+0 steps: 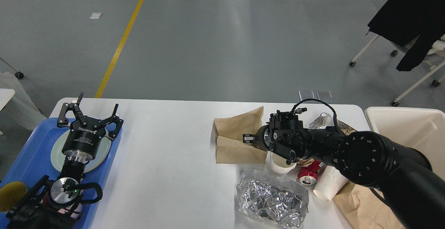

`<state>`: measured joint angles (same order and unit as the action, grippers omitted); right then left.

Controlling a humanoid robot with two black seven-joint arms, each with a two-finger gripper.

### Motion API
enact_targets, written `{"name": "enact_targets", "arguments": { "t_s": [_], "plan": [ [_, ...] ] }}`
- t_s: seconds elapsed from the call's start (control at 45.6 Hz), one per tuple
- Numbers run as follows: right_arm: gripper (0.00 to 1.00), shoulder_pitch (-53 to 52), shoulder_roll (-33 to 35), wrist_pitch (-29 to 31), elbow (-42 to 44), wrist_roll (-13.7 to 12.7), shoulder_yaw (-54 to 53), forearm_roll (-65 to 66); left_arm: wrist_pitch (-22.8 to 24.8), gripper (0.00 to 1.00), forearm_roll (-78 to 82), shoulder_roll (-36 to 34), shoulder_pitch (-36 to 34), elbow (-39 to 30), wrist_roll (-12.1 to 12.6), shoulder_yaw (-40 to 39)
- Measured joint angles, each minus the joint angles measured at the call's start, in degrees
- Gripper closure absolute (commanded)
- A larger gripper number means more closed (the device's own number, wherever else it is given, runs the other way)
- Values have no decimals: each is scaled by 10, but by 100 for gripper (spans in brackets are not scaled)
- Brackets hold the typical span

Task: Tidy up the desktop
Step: 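Lift the brown paper bag and carry it into the white bin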

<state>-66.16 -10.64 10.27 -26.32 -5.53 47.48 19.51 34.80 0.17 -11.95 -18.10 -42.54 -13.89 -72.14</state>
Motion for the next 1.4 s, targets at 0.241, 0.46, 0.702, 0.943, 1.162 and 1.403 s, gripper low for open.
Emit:
{"name": "enact_targets", "arguments": {
  "t_s": [0.241, 0.46, 0.702, 0.943, 1.162, 1.403],
  "plan": [
    [100, -32, 2, 10, -11, -1, -11, -11, 0, 3, 0, 0, 0, 0, 0, 1],
    [100, -127, 47, 51, -78, -7, -12, -53, 0, 3, 0, 0, 0, 0, 0, 0],
    [100, -240, 100, 99, -179, -36, 2, -102, 0, 3, 0, 0, 0, 0, 0, 0],
    [100, -395, 149, 141, -320, -44, 72, -144, 0, 3, 0, 0, 1, 0, 0, 0],
    [100, -535, 205, 188, -448, -39, 173, -161, 0, 3, 0, 0, 1, 0, 0, 0],
    [100, -690, 249, 245, -578, 24, 279, -161, 0, 3, 0, -1, 1, 0, 0, 0]
  ]
}}
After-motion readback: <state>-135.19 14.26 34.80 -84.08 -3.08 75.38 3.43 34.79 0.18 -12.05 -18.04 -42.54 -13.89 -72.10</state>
